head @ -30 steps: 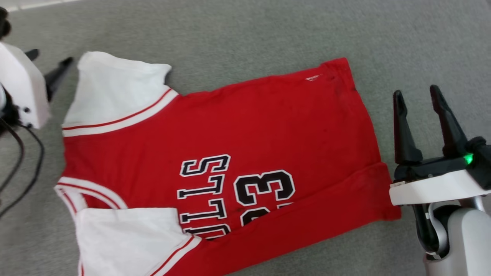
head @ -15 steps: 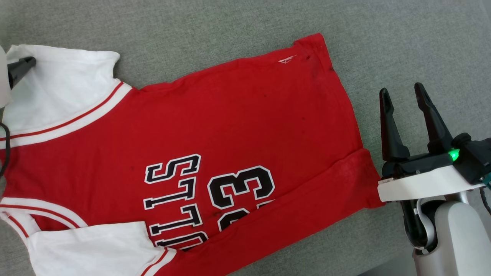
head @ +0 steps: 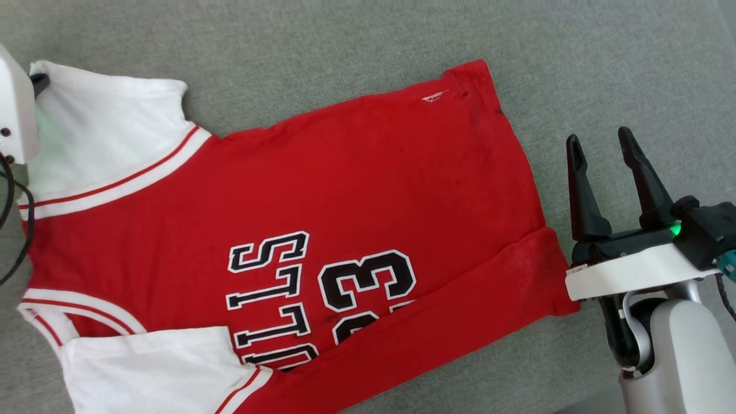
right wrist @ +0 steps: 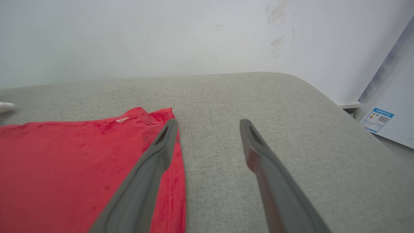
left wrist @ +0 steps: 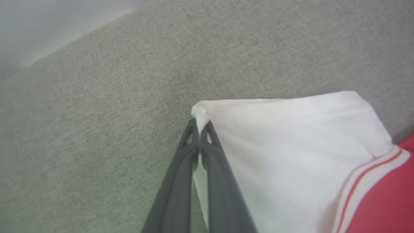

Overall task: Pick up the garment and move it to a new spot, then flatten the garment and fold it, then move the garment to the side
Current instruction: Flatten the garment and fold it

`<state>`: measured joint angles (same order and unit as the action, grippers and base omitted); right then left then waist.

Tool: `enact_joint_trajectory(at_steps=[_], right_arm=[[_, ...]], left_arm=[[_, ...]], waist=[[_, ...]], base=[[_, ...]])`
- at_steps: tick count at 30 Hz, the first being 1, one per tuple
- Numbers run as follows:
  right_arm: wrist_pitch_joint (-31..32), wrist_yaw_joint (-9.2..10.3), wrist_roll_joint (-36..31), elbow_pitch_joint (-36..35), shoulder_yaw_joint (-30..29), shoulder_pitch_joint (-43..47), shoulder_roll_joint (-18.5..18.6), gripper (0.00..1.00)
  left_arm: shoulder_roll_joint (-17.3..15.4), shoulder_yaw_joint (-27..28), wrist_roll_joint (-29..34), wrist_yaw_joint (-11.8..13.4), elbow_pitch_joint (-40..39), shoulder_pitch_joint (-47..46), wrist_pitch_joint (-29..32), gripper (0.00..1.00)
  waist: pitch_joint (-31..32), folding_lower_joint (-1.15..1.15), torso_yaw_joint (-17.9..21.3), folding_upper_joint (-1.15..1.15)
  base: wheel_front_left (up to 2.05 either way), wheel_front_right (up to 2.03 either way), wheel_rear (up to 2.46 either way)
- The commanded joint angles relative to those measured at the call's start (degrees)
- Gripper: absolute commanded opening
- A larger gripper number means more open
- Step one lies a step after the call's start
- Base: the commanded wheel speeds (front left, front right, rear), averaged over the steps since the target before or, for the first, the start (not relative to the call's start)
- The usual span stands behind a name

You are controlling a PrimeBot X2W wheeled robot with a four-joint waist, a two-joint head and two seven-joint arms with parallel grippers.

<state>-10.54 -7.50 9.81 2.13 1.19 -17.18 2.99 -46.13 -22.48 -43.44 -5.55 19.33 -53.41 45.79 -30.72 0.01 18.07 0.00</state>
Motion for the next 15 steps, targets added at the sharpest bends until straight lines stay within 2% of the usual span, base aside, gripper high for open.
enact_joint_trajectory(at_steps=[1, 4, 11, 15], right_arm=[[0.5, 0.03, -0.8, 0.1, -0.5, -0.3, -0.2, 1.0], [2.1, 0.02, -1.7, 0.1, -0.6, 0.5, -0.2, 1.0], [7.7, 0.03, -2.4, -0.7, 0.0, 1.3, 2.9, 1.0], [14.2, 0.03, -2.8, -1.7, 0.9, 0.9, 6.3, 1.0]], left_arm=[[0.6, -0.3, 0.4, -0.4, 0.0, -0.4, -1.8, 0.0], [1.2, -1.1, 0.7, -0.9, -0.9, 0.1, -4.3, 0.0], [2.4, -3.1, -0.7, -1.7, -5.1, 2.5, -8.3, 0.0], [2.6, -4.6, -2.9, -1.9, -10.7, 4.8, -11.5, 0.0]], waist=[[1.8, -0.01, -1.1, 0.0], [3.9, -0.01, -2.4, 0.0], [8.1, -0.01, -5.6, 0.0], [10.0, -0.01, -7.5, 0.0]], base=[[0.0, 0.0, 0.0], [0.0, 0.0, 0.0], [0.0, 0.0, 0.0], [0.0, 0.0, 0.0]])
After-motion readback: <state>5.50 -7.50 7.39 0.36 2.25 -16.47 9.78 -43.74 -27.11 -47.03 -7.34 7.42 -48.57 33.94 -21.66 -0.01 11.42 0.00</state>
